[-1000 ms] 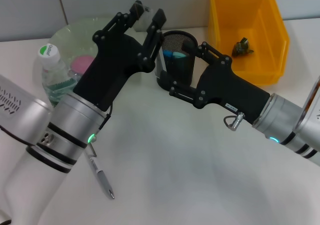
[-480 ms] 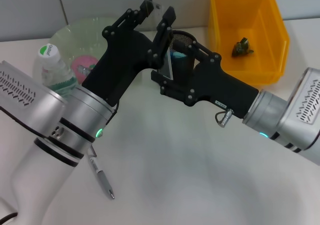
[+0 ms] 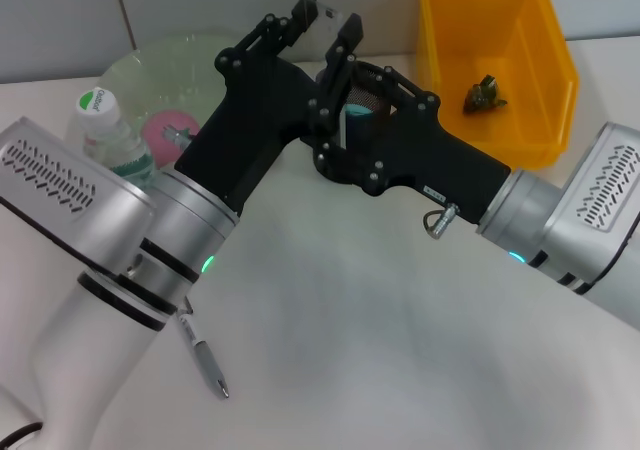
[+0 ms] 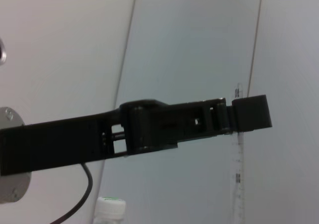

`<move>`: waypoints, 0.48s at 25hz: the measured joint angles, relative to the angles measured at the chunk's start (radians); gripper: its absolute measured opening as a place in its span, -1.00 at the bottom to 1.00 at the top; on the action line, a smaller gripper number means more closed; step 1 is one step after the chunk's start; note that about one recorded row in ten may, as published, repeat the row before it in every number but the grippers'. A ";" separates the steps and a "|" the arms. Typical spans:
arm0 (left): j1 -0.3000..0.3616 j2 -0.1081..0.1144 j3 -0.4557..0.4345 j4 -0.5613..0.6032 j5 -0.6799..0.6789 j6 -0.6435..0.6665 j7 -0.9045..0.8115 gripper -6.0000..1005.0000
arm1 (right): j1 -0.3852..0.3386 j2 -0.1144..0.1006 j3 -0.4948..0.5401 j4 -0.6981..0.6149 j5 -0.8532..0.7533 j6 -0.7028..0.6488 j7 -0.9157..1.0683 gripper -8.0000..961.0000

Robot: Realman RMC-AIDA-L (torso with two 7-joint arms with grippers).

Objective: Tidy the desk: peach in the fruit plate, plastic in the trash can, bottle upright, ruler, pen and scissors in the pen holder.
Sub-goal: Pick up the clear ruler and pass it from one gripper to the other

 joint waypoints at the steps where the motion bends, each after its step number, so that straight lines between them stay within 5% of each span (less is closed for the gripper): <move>1: -0.002 0.000 -0.001 0.002 -0.022 -0.011 0.009 -0.22 | 0.006 0.000 0.015 0.010 -0.001 0.004 -0.003 0.67; 12: -0.006 0.000 0.010 0.022 -0.084 -0.038 0.061 -0.22 | 0.037 0.000 0.046 0.054 -0.004 0.031 -0.048 0.65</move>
